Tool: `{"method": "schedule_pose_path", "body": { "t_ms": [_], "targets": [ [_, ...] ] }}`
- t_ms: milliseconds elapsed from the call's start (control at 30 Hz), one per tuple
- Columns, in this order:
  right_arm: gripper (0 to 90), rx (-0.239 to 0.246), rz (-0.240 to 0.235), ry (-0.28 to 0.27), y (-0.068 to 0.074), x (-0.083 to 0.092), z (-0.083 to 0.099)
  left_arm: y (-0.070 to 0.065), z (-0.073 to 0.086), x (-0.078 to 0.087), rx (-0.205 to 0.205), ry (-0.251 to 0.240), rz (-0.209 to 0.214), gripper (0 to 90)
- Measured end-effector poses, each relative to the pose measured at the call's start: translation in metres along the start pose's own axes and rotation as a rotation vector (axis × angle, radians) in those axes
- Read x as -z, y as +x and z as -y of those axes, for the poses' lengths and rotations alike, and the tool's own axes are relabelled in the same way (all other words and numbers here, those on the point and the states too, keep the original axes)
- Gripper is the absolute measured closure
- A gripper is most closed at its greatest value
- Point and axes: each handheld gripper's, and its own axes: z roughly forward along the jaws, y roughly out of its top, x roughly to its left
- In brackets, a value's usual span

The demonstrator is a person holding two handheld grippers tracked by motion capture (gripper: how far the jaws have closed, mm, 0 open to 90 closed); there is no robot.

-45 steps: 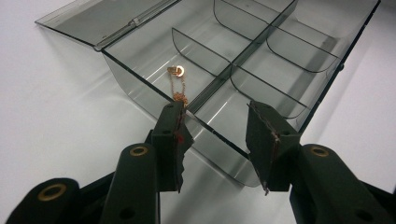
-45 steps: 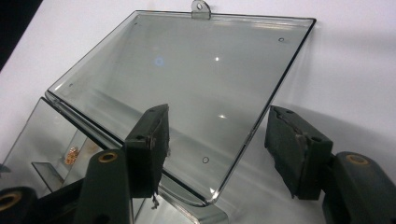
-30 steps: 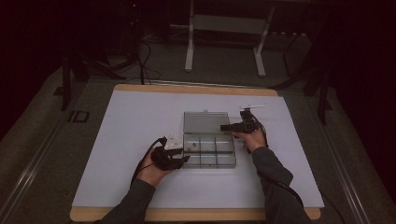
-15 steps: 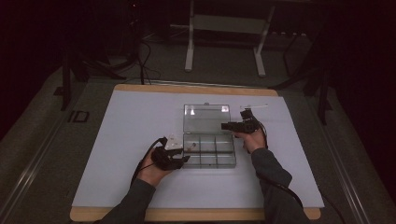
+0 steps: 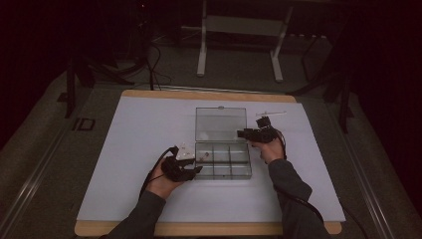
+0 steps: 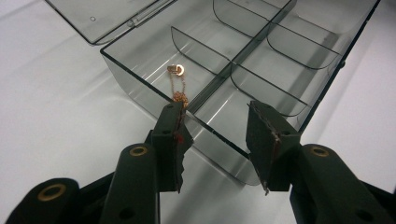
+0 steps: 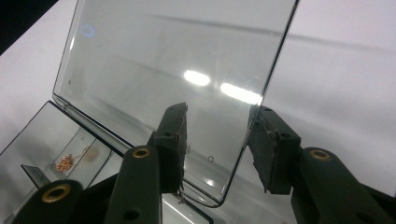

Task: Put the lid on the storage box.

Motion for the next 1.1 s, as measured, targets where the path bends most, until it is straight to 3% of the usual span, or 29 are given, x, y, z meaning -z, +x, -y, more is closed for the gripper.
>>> {"method": "schedule_pose_path", "body": {
  "t_ms": [467, 1100],
  "targets": [
    [63.6, 0.081, 0.044, -0.022, 0.008, 0.008, 0.0, -0.001, -0.001, 0.0, 0.0, 0.005, -0.004, 58.3],
    [68.7, 0.135, 0.087, -0.057, 0.016, 0.016, 0.005, -0.001, -0.001, 0.0, -0.002, 0.009, -0.007, 58.3]
  ]
}}
